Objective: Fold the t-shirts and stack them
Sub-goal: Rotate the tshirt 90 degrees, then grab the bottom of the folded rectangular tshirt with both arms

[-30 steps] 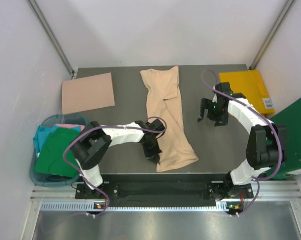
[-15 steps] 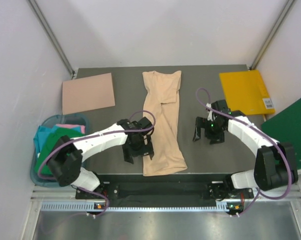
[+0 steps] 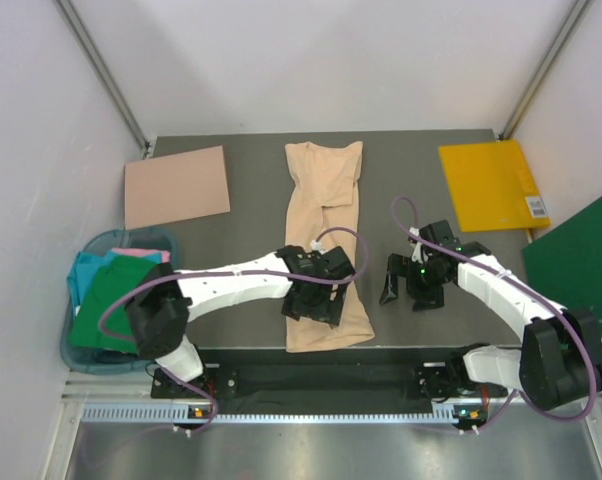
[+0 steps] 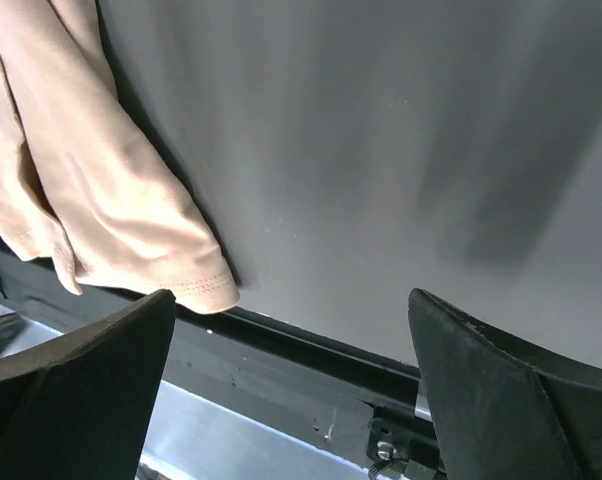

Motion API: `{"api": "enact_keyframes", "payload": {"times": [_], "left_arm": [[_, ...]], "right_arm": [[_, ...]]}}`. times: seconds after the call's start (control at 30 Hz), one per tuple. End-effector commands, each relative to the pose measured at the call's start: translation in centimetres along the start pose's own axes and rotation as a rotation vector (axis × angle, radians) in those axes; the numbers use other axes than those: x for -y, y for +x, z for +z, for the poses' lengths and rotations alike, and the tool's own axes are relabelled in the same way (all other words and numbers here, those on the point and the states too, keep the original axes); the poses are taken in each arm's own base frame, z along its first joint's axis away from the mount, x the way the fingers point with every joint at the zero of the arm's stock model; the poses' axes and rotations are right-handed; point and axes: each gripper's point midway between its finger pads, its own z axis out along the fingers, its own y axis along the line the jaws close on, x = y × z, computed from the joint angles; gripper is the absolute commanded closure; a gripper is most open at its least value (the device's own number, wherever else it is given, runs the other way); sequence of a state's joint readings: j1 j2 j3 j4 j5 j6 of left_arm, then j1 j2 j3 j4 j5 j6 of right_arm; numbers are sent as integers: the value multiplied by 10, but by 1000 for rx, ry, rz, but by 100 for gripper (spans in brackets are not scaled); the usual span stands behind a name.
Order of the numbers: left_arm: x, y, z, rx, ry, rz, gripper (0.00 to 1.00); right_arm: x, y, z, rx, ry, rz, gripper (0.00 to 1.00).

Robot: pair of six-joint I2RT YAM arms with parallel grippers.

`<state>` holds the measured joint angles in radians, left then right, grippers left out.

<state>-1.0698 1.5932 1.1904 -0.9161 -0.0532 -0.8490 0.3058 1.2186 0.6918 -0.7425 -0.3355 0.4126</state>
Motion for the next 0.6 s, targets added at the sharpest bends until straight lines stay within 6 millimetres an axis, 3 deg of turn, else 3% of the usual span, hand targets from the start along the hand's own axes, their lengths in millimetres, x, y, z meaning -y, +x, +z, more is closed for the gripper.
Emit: {"api": "enact_keyframes", "payload": {"times": [0.0, 0.3, 0.57], "left_arm": [[4, -10, 15, 24, -65, 67, 14], [17, -13, 44, -3, -56, 85, 17], [35, -12, 43, -2, -13, 124, 20]], "right_arm": [[-14, -16, -7, 64, -34, -25, 1], [-15, -17, -9, 82, -34, -22, 1], [-12, -15, -11, 87, -24, -31, 0]]}}
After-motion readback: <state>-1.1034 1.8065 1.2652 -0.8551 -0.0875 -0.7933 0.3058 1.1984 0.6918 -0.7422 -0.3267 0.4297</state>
